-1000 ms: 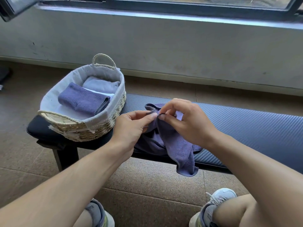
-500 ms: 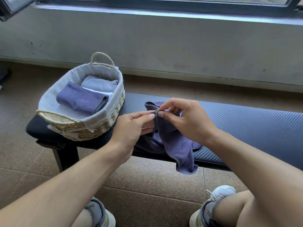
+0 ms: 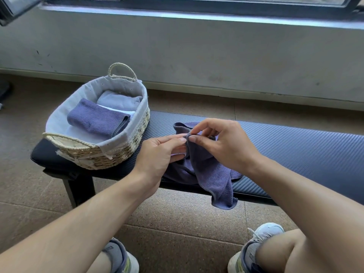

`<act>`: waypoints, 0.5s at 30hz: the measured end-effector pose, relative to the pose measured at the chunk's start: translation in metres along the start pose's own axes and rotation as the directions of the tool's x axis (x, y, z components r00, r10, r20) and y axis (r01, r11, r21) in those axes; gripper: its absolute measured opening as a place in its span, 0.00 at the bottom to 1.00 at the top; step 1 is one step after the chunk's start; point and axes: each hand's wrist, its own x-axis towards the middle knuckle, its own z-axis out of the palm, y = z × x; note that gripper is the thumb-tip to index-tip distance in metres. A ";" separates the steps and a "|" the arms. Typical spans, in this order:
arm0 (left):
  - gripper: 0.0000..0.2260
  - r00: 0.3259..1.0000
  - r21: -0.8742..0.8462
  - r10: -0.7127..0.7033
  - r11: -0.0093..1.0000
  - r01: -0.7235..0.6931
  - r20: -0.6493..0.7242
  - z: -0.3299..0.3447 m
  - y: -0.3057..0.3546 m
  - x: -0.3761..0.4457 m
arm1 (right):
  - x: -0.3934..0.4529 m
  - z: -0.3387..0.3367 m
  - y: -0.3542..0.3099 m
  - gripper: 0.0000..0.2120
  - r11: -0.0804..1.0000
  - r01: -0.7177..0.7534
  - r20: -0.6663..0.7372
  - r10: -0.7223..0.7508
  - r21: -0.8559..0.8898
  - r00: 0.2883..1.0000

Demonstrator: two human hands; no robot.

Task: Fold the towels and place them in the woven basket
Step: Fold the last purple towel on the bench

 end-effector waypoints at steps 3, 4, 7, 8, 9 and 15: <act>0.10 1.000 0.005 -0.003 1.000 0.003 0.010 -0.001 -0.001 0.000 | 0.000 0.001 -0.001 0.03 1.000 0.003 -0.004 -0.003 0.006 1.000; 0.10 1.000 0.007 -0.002 1.000 0.002 0.010 -0.001 0.000 0.000 | -0.001 0.001 -0.001 0.04 1.000 0.005 -0.006 -0.005 0.007 1.000; 0.08 1.000 0.043 0.017 0.999 -0.017 0.011 -0.002 -0.001 -0.001 | -0.001 0.000 -0.002 0.03 1.000 0.009 -0.014 -0.009 0.012 1.000; 0.05 1.000 0.061 0.028 0.998 -0.029 0.012 -0.003 -0.002 0.000 | -0.002 0.000 -0.002 0.03 1.000 0.013 -0.016 -0.013 0.015 1.000; 0.05 0.999 0.084 0.041 0.996 -0.042 0.015 -0.004 -0.003 0.000 | -0.002 0.000 -0.002 0.03 1.000 0.018 -0.018 -0.018 0.014 1.000; 0.05 0.994 0.189 0.106 0.977 -0.098 -0.029 -0.005 -0.005 0.001 | 0.001 -0.001 0.001 0.02 1.000 0.028 0.046 -0.028 0.010 0.999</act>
